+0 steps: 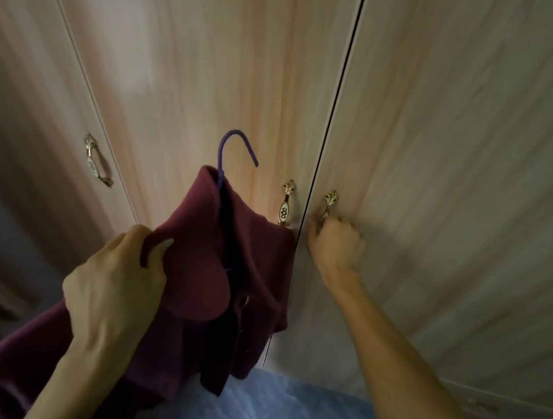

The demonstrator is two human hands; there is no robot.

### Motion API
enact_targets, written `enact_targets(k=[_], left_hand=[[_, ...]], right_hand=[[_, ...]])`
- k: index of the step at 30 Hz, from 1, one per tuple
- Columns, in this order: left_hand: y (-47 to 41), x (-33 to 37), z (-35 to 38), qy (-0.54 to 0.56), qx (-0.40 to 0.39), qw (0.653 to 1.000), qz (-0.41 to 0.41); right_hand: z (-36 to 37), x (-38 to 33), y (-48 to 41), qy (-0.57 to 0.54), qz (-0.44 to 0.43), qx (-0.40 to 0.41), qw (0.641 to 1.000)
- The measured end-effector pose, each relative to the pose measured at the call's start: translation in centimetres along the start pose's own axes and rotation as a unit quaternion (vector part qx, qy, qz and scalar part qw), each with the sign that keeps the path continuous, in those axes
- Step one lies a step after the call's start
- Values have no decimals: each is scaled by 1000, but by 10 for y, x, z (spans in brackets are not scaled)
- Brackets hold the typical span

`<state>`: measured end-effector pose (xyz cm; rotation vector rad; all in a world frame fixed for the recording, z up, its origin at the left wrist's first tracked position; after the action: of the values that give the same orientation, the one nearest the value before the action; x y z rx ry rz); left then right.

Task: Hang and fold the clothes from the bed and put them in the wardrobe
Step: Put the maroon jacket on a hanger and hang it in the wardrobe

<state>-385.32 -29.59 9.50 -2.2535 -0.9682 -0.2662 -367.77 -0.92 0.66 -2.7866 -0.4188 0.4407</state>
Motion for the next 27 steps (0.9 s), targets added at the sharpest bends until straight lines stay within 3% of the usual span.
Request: enact_targets(k=[7,15,22,27], left_hand=[[-7,1,8,7,-15,1000,23],[-5,-16,6,24,-46,997,51],[6,-44,-25,42,-52,997,45],[19,-45,-54,54,-49,993,87]], right_hand=[[1,18,-5,-35,76,1,996],[-8,6,11,-43,105,-5,994],[-20,21,68,-79,124,-9,989],[-49,48,133,-108,96,1,990]])
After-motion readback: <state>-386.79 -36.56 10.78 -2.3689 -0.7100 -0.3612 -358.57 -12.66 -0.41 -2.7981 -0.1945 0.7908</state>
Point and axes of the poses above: each hand's wrist, its own y-axis away from the middle knuckle, its own z-axis out of the palm, x = y × z, the point moved 9 cm from there along -y, towards the middle knuckle, and after that the axes turned 3 degrees about -y, right-handed, at the moved point
